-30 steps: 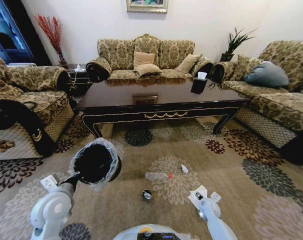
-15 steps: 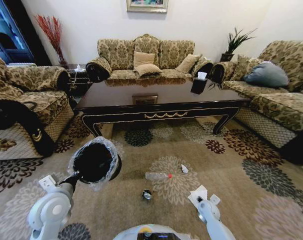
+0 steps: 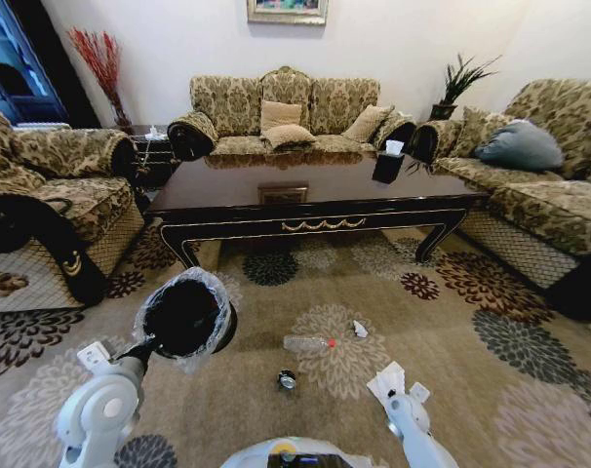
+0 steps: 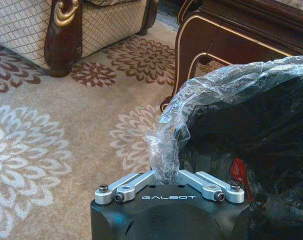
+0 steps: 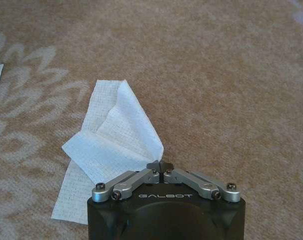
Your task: Move to the front of the table and pick up the trash from the floor, then place it into the trash bin.
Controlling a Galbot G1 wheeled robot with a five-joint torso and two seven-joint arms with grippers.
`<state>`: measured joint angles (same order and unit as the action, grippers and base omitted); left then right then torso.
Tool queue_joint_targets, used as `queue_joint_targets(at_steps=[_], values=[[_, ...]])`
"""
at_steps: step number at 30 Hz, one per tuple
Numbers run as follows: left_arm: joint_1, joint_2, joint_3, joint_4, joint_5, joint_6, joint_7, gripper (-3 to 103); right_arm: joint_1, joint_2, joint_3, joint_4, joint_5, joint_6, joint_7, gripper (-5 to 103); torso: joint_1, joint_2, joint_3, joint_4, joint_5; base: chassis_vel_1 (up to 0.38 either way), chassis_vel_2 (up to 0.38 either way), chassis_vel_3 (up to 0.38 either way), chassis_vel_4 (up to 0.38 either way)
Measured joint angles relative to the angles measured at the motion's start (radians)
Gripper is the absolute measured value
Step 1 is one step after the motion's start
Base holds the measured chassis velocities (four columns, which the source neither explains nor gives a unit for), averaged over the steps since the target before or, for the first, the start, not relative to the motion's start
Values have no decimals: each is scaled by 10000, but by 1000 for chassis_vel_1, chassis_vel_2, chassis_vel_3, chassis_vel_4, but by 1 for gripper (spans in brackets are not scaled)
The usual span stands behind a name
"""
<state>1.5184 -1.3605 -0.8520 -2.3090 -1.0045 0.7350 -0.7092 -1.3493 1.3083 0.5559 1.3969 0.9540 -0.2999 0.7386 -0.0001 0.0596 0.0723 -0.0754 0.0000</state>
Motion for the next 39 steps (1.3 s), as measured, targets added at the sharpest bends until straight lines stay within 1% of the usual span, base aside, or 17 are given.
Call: queue_joint_targets(at_steps=[6,8,9,11,12,13,14,17,18,23,24,27,28,30,32,37,39], values=[[-5,4,57,18,6,0,-4,0,-222,21,-9,324,-518,398,-324,0,0,0,0,0,0,0,0,0,0],[1,-29,152,17,36,1,-7,0,-346,23,-19,565,-1069,1029,-863,0,0,0,0,0,0,0,0,0,0],[1,-29,152,17,36,1,-7,0,-346,23,-19,565,-1069,1029,-863,0,0,0,0,0,0,0,0,0,0],[28,-79,264,26,116,3,-9,0,-471,12,-55,831,-1766,1847,-1656,0,0,0,0,-1,2,0,0,0,0],[66,-126,376,62,235,3,-9,0,-561,-7,-89,1110,-2172,2433,-2256,0,0,0,0,-2,1,0,0,0,0],[101,-173,478,96,340,3,-6,0,-624,-28,-128,1377,-2340,2857,-2701,0,0,0,0,-1,1,0,0,0,0],[101,-173,478,96,340,3,-6,0,-624,-28,-128,1377,-2340,2857,-2701,0,0,0,0,-1,1,0,0,0,0],[205,-454,848,227,630,7,29,0,-735,-98,-317,2263,-2605,4124,-4032,0,0,1,0,2,-2,0,0,0,0],[205,-454,848,227,630,7,29,0,-735,-98,-317,2263,-2605,4124,-4032,0,0,1,0,2,-2,0,0,0,0],[230,-852,1404,563,1114,7,240,0,-868,-386,-988,3736,-2382,5296,-5836,0,0,1,0,0,-1,0,0,0,0],[230,-852,1404,563,1114,7,240,0,-868,-386,-988,3736,-2382,5296,-5836,0,0,1,0,0,-1,0,0,0,0],[193,-966,1665,767,1235,7,280,0,-932,-723,-1605,4247,-2329,5951,-7165,0,0,1,0,0,0,0,0,0,0],[193,-966,1665,767,1235,7,280,0,-932,-723,-1605,4247,-2329,5951,-7165,0,0,1,0,0,0,0,0,0,0],[142,-1055,1935,974,1428,6,356,0,-873,-1087,-2261,4451,-2299,6372,-7902,0,0,0,0,-1,3,0,0,0,0],[128,-1086,2051,1060,1544,6,411,0,-822,-1212,-2475,4477,-2306,6483,-8092,0,0,0,0,-1,3,0,0,0,0],[91,-1430,2901,1673,2302,-95,663,0,-490,-1816,-3683,4532,-2490,7058,-9066,0,1,0,0,-1,1,0,0,0,0],[79,-1492,3016,1775,2376,-113,677,0,-429,-1901,-3866,4557,-2521,7162,-9200,0,1,0,0,-1,1,0,0,0,0]])
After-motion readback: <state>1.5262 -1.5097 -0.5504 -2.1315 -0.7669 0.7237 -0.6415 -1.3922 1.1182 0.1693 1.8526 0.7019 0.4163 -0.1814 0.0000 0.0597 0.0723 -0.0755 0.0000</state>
